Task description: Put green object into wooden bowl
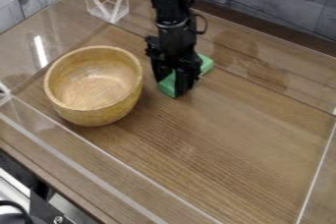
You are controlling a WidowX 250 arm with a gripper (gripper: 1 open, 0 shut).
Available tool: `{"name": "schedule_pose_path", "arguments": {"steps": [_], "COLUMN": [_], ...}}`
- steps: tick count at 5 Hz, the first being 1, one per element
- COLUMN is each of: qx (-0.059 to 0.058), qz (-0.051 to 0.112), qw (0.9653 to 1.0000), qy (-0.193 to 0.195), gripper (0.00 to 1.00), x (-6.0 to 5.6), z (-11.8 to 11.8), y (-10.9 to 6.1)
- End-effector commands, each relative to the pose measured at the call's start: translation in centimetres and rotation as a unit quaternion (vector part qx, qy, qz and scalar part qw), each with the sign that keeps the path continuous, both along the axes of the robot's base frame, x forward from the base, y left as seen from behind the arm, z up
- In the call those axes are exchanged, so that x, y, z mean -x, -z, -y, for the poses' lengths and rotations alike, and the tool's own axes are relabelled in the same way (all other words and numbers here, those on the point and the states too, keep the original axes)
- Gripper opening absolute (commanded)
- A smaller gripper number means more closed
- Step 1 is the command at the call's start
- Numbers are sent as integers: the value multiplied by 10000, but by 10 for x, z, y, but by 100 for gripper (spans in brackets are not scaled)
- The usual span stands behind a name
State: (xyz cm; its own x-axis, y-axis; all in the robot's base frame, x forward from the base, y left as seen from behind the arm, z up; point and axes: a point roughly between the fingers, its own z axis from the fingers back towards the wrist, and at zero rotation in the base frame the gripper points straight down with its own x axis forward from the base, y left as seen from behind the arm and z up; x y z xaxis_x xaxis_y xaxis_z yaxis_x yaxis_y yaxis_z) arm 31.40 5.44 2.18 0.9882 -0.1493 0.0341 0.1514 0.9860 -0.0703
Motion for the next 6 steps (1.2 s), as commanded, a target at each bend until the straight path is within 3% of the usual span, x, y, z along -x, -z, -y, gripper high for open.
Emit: {"name": "schedule_pose_path", "arguments": {"steps": [1,3,5,6], "qx": [34,95,55,31], "qz": [417,546,518,470], "qw": [9991,9981,9986,9989], "qy": [52,276,31,68], "gripper": [0,0,0,0], "x": [-11,-6,-3,4], "z": [-9,-6,32,15], "y": [-36,-65,-54,-43]}}
